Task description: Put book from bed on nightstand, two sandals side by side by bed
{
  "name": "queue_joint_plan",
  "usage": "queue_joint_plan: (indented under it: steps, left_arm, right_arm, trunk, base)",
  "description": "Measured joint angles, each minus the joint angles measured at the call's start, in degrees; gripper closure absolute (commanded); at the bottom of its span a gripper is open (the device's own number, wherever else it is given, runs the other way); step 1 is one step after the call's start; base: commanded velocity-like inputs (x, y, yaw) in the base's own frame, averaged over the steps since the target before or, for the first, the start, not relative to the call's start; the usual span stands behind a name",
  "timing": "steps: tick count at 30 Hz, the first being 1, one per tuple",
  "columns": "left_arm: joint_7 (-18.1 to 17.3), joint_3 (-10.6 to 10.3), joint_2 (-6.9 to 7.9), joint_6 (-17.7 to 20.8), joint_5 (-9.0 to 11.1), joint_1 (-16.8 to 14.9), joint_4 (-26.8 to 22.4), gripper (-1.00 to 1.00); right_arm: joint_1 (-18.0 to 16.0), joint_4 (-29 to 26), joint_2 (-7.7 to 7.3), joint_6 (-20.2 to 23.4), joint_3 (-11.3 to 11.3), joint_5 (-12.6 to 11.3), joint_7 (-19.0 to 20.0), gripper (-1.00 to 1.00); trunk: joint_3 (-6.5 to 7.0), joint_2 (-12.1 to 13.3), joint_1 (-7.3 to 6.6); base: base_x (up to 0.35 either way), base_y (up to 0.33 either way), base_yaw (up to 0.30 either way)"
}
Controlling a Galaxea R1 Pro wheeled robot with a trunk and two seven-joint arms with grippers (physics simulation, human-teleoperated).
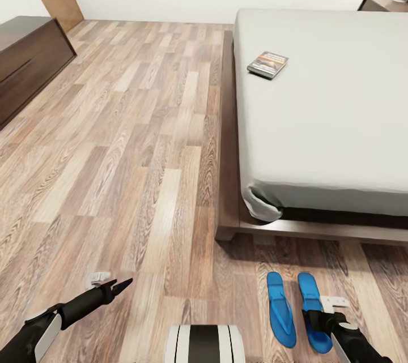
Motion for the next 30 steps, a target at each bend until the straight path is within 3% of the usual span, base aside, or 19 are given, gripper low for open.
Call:
queue_joint_plan:
  steps: [10, 18, 26, 30]
  left_arm:
    - [0.0, 0.0, 0.0, 0.0, 0.0, 0.0, 0.0, -1.0]
    - [-0.1, 0.0, 0.02, 0.0, 0.0, 0.0, 0.0, -1.0]
    - [-0.1, 0.0, 0.0, 0.0, 0.0, 0.0, 0.0, -1.0]
    - [-0.1, 0.0, 0.0, 0.0, 0.0, 0.0, 0.0, -1.0]
  right_arm:
    - [0.0, 0.0, -0.06, -0.7, 0.1, 0.1, 0.1, 1.0]
    - [0.0, -0.1, -0.09, -6.1, 0.0, -0.1, 0.2, 1.0]
    - [0.1, 0.0, -0.09, -6.8, 0.0, -0.1, 0.3, 1.0]
    - [0.0, -0.1, -0.09, -6.7, -0.2, -0.1, 0.3, 1.0]
  trunk:
    - [-2.22, -0.1, 0.26]
    - [-2.22, -0.1, 0.25]
    - [-2.22, -0.1, 0.25]
    - [-3.1, -0.2, 0.36]
  base:
    - [0.0, 0.0, 0.0]
    - [0.0, 0.0, 0.0]
    - [0.0, 0.0, 0.0]
    - [0.0, 0.0, 0.0]
